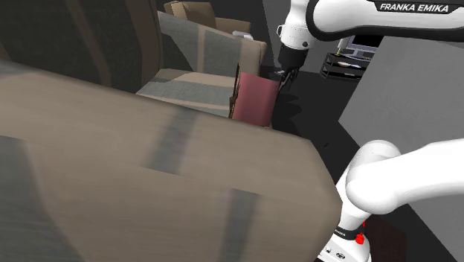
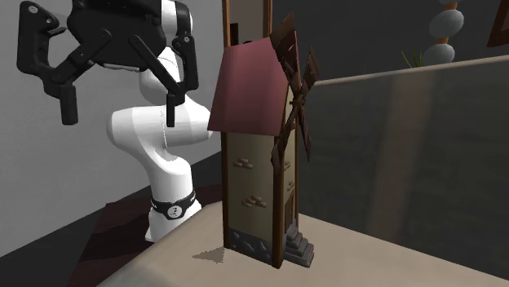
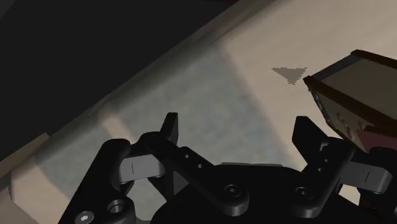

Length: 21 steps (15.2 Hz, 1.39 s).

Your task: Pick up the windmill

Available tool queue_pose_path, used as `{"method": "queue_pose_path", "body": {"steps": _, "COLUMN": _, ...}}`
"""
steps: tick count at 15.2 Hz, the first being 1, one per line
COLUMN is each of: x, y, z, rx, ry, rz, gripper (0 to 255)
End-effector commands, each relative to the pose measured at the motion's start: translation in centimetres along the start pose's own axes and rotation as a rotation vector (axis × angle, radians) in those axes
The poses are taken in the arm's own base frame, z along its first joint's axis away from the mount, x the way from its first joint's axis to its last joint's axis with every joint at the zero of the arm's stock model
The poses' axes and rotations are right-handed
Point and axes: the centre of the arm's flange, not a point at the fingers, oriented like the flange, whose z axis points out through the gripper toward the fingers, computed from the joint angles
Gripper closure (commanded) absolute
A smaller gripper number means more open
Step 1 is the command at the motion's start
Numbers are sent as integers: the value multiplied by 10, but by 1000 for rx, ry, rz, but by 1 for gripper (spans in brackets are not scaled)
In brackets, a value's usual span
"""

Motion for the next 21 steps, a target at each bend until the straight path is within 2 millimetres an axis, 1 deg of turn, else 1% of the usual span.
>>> {"method": "queue_pose_path", "body": {"steps": 1, "x": 0, "y": 0, "z": 0, "rx": 0, "ry": 0, "rz": 0, "gripper": 0}}
{"method": "queue_pose_path", "body": {"steps": 5, "x": 43, "y": -37, "z": -8, "rx": 59, "ry": -166, "rz": 212, "gripper": 0}}
{"method": "queue_pose_path", "body": {"steps": 8, "x": 80, "y": -57, "z": -9, "rx": 103, "ry": -291, "rz": 372, "gripper": 0}}
{"method": "queue_pose_path", "body": {"steps": 11, "x": 121, "y": -72, "z": -7, "rx": 147, "ry": -416, "rz": 531, "gripper": 0}}
{"method": "queue_pose_path", "body": {"steps": 14, "x": 162, "y": -80, "z": 0, "rx": 191, "ry": -540, "rz": 690, "gripper": 0}}
{"method": "queue_pose_path", "body": {"steps": 15, "x": 164, "y": -80, "z": 0, "rx": 193, "ry": -548, "rz": 700, "gripper": 0}}
{"method": "queue_pose_path", "body": {"steps": 21, "x": 162, "y": -85, "z": 32, "rx": 193, "ry": -548, "rz": 700, "gripper": 0}}
